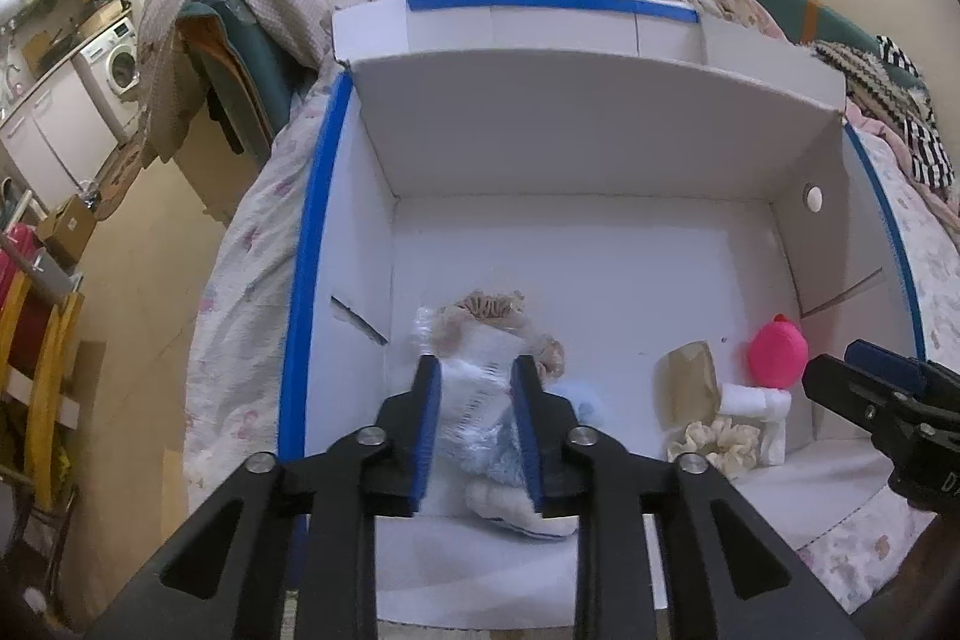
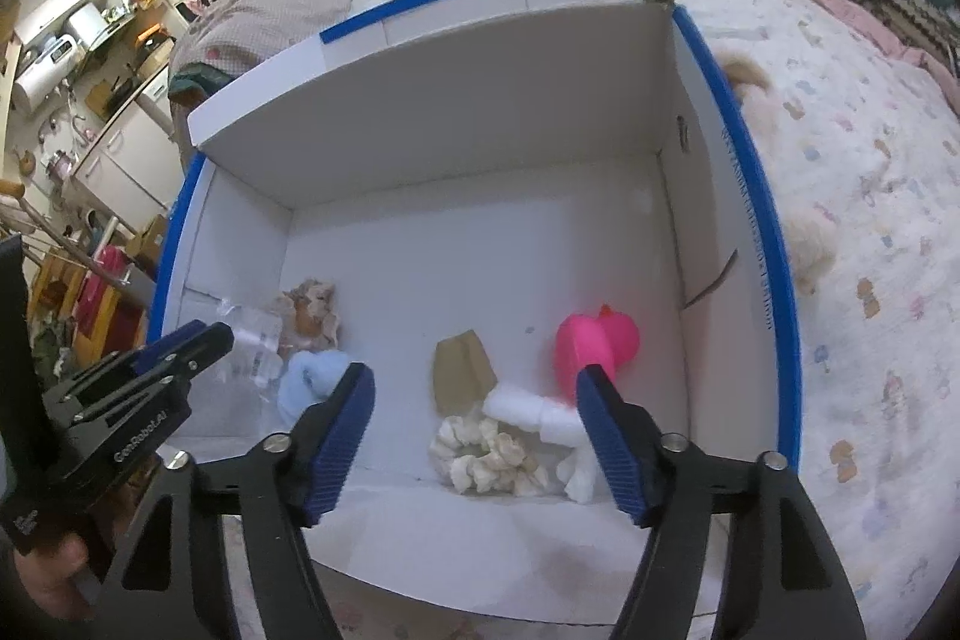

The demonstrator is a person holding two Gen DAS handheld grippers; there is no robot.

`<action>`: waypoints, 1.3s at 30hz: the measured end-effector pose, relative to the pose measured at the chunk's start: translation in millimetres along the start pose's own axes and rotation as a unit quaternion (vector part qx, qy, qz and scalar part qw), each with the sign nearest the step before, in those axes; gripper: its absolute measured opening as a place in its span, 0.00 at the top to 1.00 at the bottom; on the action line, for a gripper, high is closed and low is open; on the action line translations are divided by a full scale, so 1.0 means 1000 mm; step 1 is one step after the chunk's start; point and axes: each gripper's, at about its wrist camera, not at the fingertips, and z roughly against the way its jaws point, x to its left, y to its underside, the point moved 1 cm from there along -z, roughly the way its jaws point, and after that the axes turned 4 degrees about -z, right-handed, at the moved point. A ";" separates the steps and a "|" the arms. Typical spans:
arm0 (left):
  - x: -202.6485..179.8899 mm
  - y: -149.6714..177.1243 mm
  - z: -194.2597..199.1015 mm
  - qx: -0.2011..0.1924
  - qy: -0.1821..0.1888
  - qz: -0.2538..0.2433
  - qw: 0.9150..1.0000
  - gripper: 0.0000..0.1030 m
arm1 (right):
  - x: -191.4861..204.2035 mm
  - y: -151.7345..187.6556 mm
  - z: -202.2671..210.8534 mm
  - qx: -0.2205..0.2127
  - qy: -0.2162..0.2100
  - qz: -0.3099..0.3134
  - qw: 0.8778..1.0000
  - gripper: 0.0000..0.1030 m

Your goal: Organize soft objects

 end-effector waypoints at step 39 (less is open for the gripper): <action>0.049 0.068 0.099 -0.033 -0.001 0.024 0.999 0.43 | 0.025 0.061 0.068 -0.063 0.007 0.033 0.997 0.00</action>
